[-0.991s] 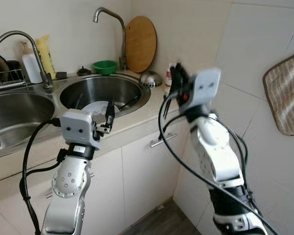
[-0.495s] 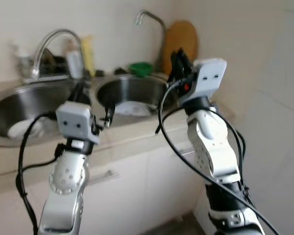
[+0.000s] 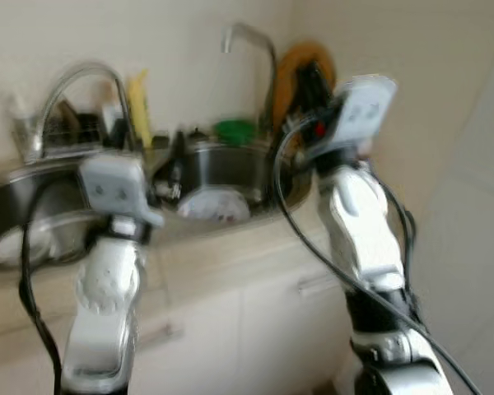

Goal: Kitchen organization

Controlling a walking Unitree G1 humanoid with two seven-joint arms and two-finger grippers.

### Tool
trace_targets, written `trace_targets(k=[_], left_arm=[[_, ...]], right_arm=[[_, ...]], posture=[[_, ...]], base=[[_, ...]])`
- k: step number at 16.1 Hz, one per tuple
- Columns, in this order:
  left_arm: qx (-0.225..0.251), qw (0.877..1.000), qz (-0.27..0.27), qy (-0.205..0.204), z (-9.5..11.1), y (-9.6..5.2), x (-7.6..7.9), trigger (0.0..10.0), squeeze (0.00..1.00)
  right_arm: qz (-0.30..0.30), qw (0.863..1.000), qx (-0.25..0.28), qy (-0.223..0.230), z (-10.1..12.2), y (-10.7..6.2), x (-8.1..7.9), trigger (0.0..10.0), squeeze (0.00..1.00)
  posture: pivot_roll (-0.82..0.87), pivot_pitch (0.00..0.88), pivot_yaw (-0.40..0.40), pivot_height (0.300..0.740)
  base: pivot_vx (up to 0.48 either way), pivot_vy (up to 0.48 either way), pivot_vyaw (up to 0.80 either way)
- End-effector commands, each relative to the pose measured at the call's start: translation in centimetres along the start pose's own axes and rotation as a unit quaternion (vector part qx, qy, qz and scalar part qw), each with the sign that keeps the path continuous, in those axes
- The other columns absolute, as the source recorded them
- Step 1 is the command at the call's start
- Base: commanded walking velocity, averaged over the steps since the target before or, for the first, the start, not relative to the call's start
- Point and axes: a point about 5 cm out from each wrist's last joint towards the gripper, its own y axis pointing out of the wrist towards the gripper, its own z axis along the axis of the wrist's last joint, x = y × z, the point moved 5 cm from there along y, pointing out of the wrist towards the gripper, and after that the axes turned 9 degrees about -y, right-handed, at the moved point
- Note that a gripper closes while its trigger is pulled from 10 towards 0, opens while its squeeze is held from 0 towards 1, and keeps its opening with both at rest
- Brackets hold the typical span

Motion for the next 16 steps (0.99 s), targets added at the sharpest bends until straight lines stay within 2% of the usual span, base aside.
trace_targets(k=[1,3,6,9,11,13,15,16], left_arm=[[0.001,1.0,0.002,0.006,0.2,0.0,-0.4,10.0,0.0],[0.0,1.0,0.001,0.007,0.2,0.0,-0.3,10.0,0.0],[-0.003,1.0,-0.001,0.003,0.0,0.1,0.1,10.0,0.0],[-0.004,1.0,-0.003,0.004,-0.1,0.1,0.4,10.0,0.0],[-0.006,1.0,-0.004,0.005,-0.1,0.1,0.5,10.0,0.0],[-0.008,1.0,-0.004,0.005,-0.2,0.1,0.5,10.0,0.0],[-0.009,1.0,-0.005,0.005,-0.3,0.1,0.7,10.0,0.0],[-0.009,1.0,-0.005,0.005,-0.3,0.1,0.7,10.0,0.0]], right_arm=[[0.003,1.0,0.009,0.009,0.4,0.5,-0.5,10.0,0.0],[0.007,1.0,0.006,0.012,0.1,0.5,-0.7,10.0,0.0],[0.022,1.0,-0.01,0.007,-0.7,0.3,-1.4,10.0,0.0],[0.036,0.999,-0.026,-0.003,-1.5,0.1,-2.1,10.0,0.0],[0.039,0.997,-0.052,0.036,-2.5,-0.1,-2.4,10.0,0.0],[0.042,0.996,-0.064,0.043,-3.1,-0.3,-2.6,10.0,0.0],[0.048,0.989,-0.121,0.068,-5.8,-0.8,-3.3,10.0,0.0],[0.047,0.989,-0.123,0.07,-5.9,-0.8,-3.3,10.0,0.0]], posture=[[0.01,0.0,-0.045,0.736],[0.0,0.0,-0.047,0.736],[0.0,0.0,-0.05,0.736],[0.0,0.0,-0.051,0.736],[0.0,0.0,-0.052,0.736],[0.0,0.0,-0.052,0.736],[0.0,0.0,-0.054,0.736],[0.0,0.0,-0.054,0.736]], base=[[0.48,0.0,0.0],[0.48,0.0,0.0],[0.162,0.0,0.0],[0.0,0.0,0.8],[0.0,0.0,0.8],[0.0,0.0,0.8],[0.0,0.0,0.0],[0.0,0.0,0.0]])
